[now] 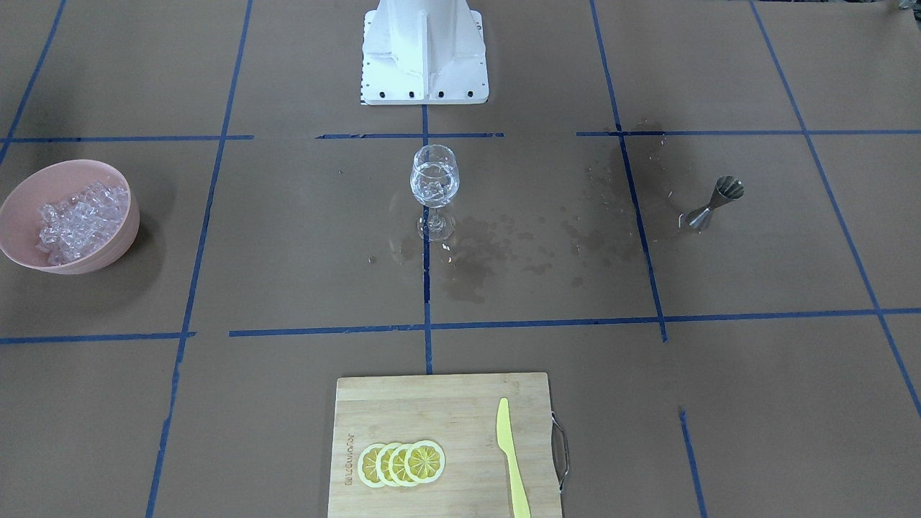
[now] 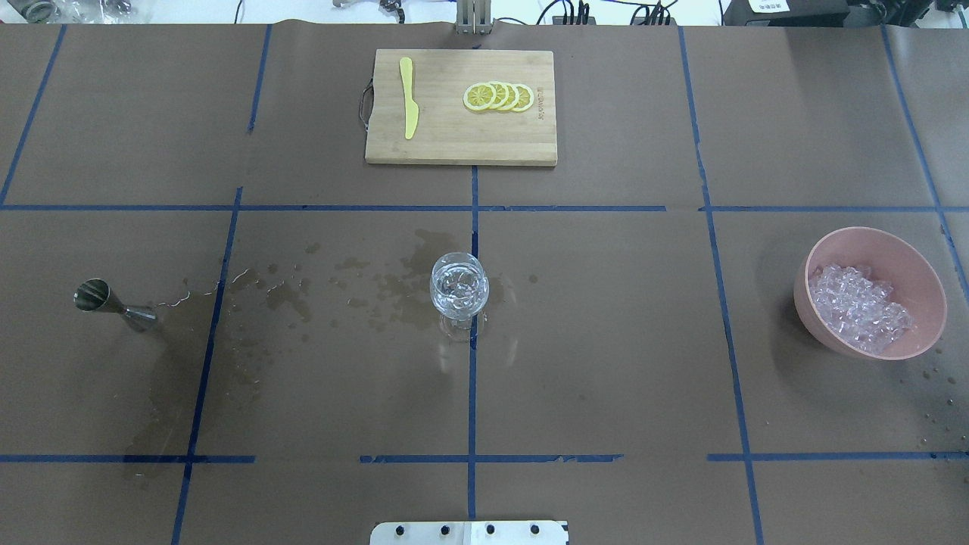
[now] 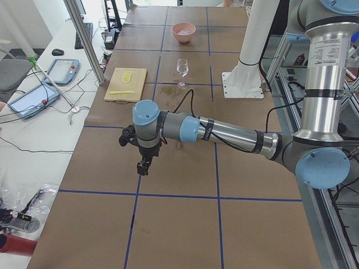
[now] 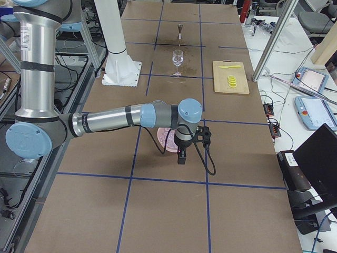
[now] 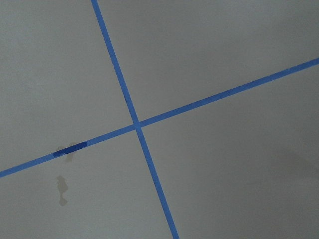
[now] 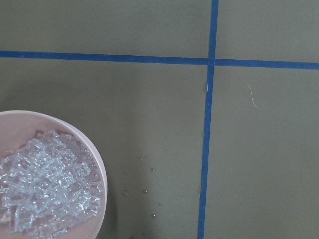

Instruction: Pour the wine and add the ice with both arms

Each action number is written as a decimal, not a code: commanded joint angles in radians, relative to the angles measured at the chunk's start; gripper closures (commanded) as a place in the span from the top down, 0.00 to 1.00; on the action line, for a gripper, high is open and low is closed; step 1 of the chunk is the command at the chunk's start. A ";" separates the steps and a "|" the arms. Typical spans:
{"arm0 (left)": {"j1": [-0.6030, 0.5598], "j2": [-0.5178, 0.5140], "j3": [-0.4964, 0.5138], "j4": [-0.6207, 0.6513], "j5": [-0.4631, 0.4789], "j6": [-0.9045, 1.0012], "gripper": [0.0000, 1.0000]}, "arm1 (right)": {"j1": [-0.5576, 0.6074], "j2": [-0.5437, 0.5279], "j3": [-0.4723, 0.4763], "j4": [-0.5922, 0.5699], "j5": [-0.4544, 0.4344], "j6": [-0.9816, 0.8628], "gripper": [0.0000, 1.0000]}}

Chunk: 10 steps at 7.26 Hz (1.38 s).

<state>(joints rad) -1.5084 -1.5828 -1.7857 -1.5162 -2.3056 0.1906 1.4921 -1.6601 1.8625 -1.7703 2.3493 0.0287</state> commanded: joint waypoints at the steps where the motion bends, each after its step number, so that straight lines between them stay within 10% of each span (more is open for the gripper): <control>1: 0.002 -0.005 0.009 0.001 0.002 0.004 1.00 | -0.001 -0.001 0.000 0.002 0.001 0.005 1.00; 10: 0.010 0.020 0.045 -0.042 -0.009 -0.003 1.00 | -0.048 0.006 -0.031 0.002 -0.004 0.004 1.00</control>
<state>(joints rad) -1.4988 -1.5633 -1.7436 -1.5571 -2.3158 0.1872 1.4582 -1.6547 1.8353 -1.7693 2.3459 0.0330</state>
